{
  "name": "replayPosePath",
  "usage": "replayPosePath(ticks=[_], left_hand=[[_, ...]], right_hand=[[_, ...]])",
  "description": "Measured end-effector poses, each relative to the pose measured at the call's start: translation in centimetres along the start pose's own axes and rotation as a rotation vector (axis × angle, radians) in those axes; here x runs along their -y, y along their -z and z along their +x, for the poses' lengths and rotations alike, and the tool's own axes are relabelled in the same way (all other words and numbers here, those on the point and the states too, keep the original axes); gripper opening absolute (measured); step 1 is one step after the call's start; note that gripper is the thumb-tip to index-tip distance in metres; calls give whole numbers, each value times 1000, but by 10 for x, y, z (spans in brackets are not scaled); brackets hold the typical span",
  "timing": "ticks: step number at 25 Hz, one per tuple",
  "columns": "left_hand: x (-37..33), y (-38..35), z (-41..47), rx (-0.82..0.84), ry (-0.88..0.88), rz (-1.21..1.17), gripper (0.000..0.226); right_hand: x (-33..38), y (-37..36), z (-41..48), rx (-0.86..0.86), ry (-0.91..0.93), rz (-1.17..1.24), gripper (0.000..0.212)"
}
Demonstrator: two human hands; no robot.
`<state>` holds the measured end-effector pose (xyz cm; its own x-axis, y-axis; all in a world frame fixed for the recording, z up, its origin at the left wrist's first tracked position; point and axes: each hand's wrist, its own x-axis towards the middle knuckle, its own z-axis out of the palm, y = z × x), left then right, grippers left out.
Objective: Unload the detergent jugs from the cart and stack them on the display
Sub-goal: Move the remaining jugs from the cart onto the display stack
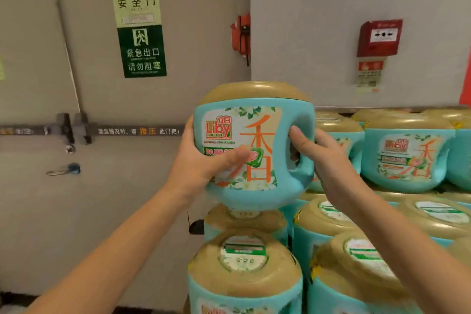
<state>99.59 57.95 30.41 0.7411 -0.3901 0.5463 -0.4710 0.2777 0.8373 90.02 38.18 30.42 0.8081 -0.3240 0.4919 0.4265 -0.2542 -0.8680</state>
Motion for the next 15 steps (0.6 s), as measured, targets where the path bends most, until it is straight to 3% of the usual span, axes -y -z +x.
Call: replayPosePath(ticks=[5, 11, 12, 15], left_hand=[[53, 11, 75, -12, -28, -17, 97], [112, 13, 115, -64, 21, -72, 98], [119, 15, 117, -66, 28, -63, 98], [135, 17, 121, -49, 61, -11, 108]], right_hand=[[6, 17, 78, 244, 8, -308, 54], [-14, 7, 133, 219, 25, -677, 47], [-18, 5, 137, 218, 42, -739, 55], [-31, -5, 150, 228, 86, -1022, 109]])
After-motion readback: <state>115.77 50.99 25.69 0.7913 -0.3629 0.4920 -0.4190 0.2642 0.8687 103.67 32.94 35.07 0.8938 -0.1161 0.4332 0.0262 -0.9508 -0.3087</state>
